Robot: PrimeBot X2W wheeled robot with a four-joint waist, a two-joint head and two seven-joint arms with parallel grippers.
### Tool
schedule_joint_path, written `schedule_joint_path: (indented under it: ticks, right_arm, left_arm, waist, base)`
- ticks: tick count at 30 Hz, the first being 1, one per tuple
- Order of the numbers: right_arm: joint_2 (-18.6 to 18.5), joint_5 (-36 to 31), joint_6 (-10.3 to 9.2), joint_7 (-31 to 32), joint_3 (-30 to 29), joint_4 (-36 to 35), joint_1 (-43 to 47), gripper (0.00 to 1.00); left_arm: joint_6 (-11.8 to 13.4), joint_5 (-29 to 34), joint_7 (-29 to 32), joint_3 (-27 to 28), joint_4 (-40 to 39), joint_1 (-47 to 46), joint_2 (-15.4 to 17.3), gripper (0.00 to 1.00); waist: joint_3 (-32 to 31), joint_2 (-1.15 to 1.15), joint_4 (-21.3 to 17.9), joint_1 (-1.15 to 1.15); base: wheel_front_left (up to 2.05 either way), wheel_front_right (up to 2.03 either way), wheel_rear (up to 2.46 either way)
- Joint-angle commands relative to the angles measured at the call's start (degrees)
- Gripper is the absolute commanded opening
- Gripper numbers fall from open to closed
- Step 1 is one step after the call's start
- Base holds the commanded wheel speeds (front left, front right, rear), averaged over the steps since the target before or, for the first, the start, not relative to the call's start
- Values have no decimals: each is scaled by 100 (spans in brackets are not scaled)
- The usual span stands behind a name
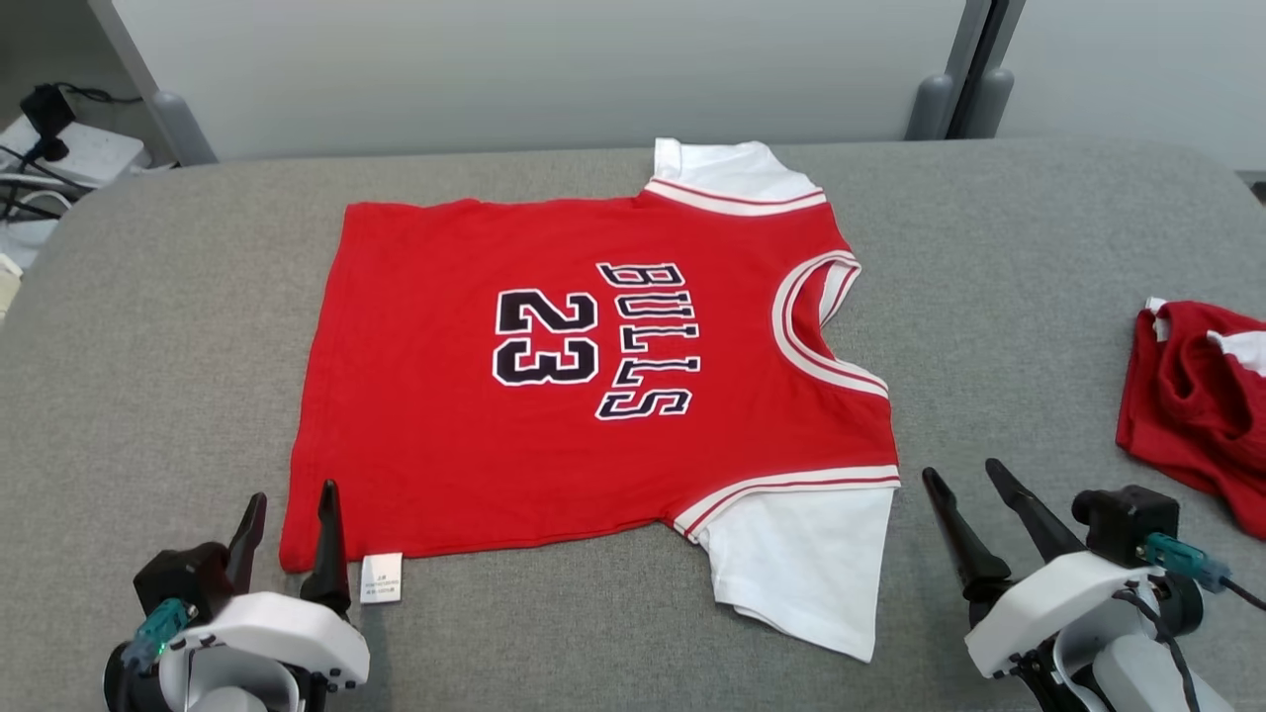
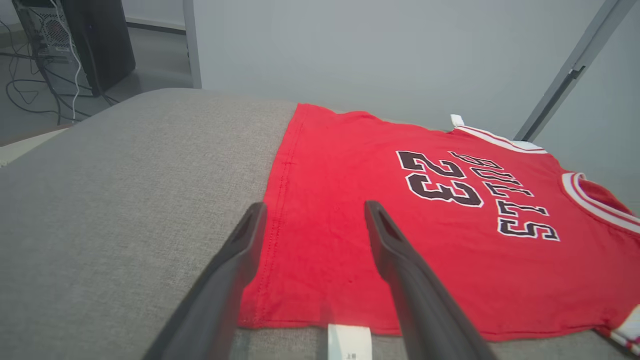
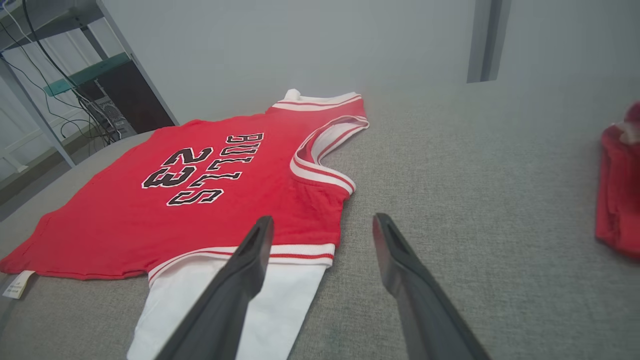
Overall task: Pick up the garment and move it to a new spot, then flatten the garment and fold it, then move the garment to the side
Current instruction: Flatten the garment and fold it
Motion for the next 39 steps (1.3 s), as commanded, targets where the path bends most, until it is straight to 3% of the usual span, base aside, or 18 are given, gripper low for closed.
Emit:
schedule_joint_path:
  ticks: [1, 17, 27, 39]
  right_arm:
    - [-7, -183, 25, -84, -95, -202, 93, 100]
    - [689, -1973, 25, -84, -1795, -1437, 938, 100]
    - [930, -2311, 25, -84, -2083, -1805, 1098, 100]
    - [965, -2373, 25, -84, -1978, -1734, 1134, 100]
  left_arm:
    - [65, -59, -34, 111, -256, 45, 140, 100]
    - [497, 123, -34, -197, -1578, 996, 139, 100]
    - [685, 186, -34, -291, -1859, 1160, 139, 100]
    - [713, 177, -34, -389, -1815, 1181, 139, 100]
  waist:
    - [-119, 0, 5, 0]
    - [-439, 0, -29, 0]
    - [-448, 0, -58, 0]
    - [-380, 0, -50, 0]
  base:
    - [0, 0, 0]
    - [0, 0, 0]
    - [0, 0, 0]
    - [0, 0, 0]
